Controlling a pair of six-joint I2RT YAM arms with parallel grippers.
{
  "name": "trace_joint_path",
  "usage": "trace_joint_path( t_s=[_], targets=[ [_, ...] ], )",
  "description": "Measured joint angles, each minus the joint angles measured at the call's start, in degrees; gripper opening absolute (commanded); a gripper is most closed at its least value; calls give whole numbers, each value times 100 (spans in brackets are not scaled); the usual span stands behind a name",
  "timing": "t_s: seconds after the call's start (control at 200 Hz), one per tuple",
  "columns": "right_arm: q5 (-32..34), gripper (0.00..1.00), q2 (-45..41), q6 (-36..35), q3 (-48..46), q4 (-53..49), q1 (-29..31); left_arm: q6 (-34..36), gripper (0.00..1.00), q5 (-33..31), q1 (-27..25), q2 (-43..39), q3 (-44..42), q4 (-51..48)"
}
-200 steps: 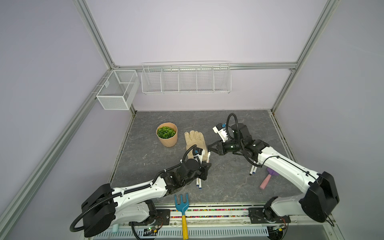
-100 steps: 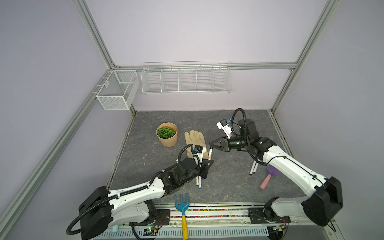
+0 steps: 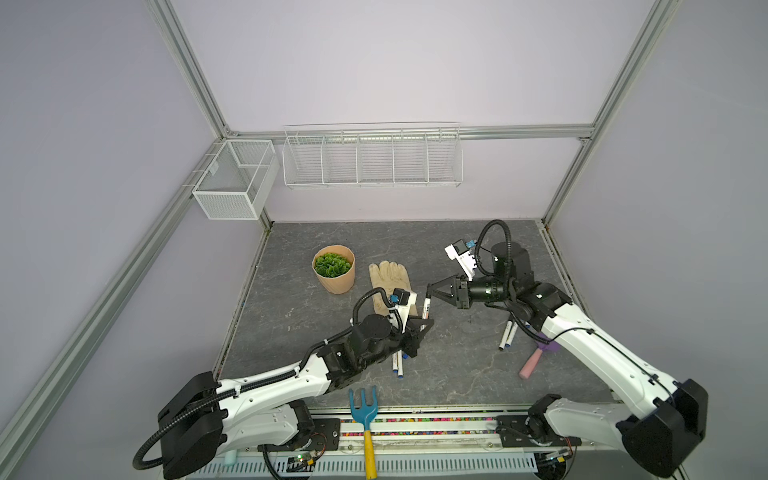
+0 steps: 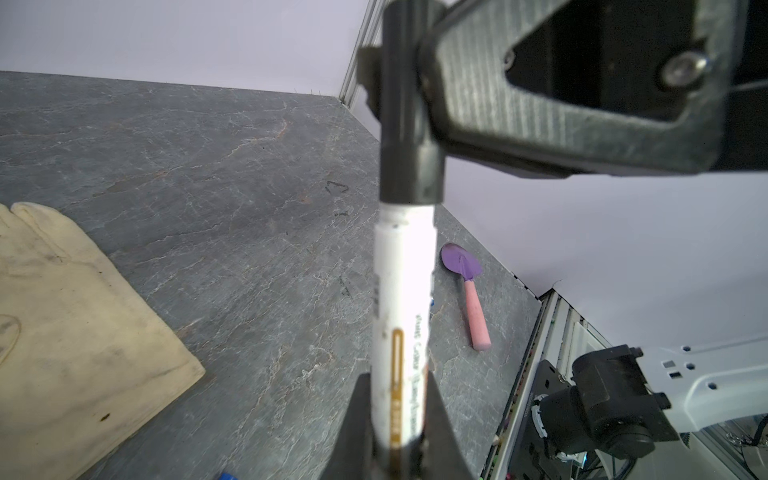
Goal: Insert the pens into the pen caps
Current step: 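Press the black cap down onto the tip with the right gripper while the left holds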
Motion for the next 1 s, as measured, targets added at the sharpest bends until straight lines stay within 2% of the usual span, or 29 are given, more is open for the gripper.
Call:
trace_joint_path(
  t_s=[0.235,0.505,1.0],
  targets=[
    [33,9,33,-160,2,-66,2,125,0,39,20,219,264,-356],
    [87,7,214,-374,122,-629,39,387,0,-17,22,216,267,-817],
    [348,7,813,-494,409,-1040,219,748,0,-437,70,267,461,-1770]
  ],
)
